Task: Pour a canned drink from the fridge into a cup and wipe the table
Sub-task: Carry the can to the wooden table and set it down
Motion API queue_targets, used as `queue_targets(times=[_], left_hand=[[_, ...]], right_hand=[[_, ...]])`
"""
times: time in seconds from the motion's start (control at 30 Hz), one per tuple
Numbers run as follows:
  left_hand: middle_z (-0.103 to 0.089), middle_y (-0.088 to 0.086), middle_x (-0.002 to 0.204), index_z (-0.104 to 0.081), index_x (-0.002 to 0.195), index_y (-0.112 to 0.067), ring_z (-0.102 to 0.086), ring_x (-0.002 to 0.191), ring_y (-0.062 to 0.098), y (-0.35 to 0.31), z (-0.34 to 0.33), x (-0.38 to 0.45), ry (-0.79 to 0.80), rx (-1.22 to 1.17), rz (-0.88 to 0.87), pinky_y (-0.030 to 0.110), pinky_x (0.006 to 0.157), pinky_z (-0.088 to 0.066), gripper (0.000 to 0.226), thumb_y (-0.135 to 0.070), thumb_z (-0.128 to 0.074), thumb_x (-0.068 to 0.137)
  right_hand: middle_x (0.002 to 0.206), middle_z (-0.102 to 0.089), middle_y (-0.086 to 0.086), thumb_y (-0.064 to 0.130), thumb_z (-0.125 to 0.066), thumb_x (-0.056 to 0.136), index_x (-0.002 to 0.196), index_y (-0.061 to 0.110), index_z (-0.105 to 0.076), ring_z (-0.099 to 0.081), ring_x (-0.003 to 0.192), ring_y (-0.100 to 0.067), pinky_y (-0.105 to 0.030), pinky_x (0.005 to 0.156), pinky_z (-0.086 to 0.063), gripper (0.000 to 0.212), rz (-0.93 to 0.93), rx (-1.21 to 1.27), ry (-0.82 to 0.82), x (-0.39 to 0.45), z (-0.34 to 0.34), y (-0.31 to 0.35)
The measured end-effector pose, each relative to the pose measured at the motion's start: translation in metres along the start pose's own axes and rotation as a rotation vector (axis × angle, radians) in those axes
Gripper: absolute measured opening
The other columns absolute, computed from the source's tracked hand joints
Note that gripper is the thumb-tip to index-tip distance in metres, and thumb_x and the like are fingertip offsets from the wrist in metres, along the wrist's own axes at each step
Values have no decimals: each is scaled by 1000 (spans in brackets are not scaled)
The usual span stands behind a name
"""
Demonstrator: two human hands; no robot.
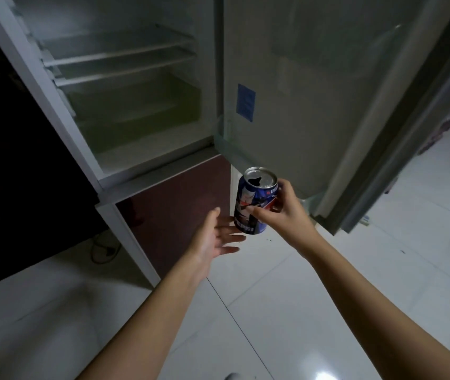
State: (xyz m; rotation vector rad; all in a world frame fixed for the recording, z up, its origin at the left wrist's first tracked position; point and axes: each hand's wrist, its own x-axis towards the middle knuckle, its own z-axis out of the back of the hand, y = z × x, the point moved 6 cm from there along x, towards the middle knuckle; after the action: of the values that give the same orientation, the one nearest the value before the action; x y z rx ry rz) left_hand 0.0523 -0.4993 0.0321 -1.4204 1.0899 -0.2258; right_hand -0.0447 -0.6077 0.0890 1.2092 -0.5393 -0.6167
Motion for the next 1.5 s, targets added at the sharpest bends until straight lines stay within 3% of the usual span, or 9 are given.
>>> queue_targets(times=[0.2,0.37,0.47,0.57,0.7,0.9,1.27,1.37,1.5], left_hand=[[-70,12,91,-59,106,-9,-70,74,19,51,-10,-35,76,78,39,32,64,-54,42,-39,-32,97],[-71,10,91,-60,102,-13,-70,76,19,83,-26,-74,138,112,54,32,65,-54,39,-38,-30,98],[-71,11,94,-60,103,-13,-70,79,21,95,-40,-95,178,147,54,33,64,-54,39,-36,-29,99],[-71,11,92,-61,98,-14,-69,80,22,102,-56,-108,203,172,52,34,66,-54,39,-35,-29,99],[-72,12,92,-62,102,-12,-69,81,23,108,-82,-121,235,207,68,35,67,-54,38,-33,-31,99],[-71,12,97,-62,98,-14,-68,87,24,117,-125,-130,377,292,79,39,80,-53,30,-25,-34,97],[-71,11,102,-61,109,-11,-68,93,25,117,-214,-106,504,375,55,40,81,-53,31,-24,-35,96],[-70,13,102,-60,110,-9,-68,93,27,110,-244,-88,484,380,36,41,82,-52,31,-15,-33,96],[-71,12,97,-61,107,-7,-68,91,27,101,-285,-64,445,374,15,40,81,-52,32,-3,-34,90]], right_hand=[[109,-57,8,17,-74,75,122,19,-39,-56,101,-5,-24,85,-49,59,-51,-17,-78,-72,13,-13],[115,-54,4,18,-73,76,123,20,-36,-55,105,-9,-20,81,-48,59,-79,-22,-159,-133,25,-20],[122,-51,2,18,-72,76,129,15,-34,-52,111,-14,-28,88,-48,65,-106,-7,-205,-164,35,-23],[118,-50,5,17,-72,76,129,15,-35,-50,111,-13,-31,92,-47,65,-116,-5,-263,-188,49,-23],[113,-51,8,15,-72,76,128,15,-36,-51,107,-11,-26,88,-46,63,-115,-14,-349,-213,71,-24],[108,-55,9,13,-72,75,126,15,-38,-53,101,-10,-24,84,-46,61,-131,-27,-490,-243,107,-30],[105,-56,10,13,-72,75,119,19,-41,-53,99,-10,-26,85,-47,53,-113,-44,-621,-241,194,-50],[101,-54,17,15,-72,74,116,21,-41,-53,97,-7,-26,85,-47,53,-99,-50,-610,-221,225,-58],[107,-56,9,18,-74,74,122,17,-40,-54,101,-10,-30,88,-48,59,-85,-50,-577,-192,268,-68]])
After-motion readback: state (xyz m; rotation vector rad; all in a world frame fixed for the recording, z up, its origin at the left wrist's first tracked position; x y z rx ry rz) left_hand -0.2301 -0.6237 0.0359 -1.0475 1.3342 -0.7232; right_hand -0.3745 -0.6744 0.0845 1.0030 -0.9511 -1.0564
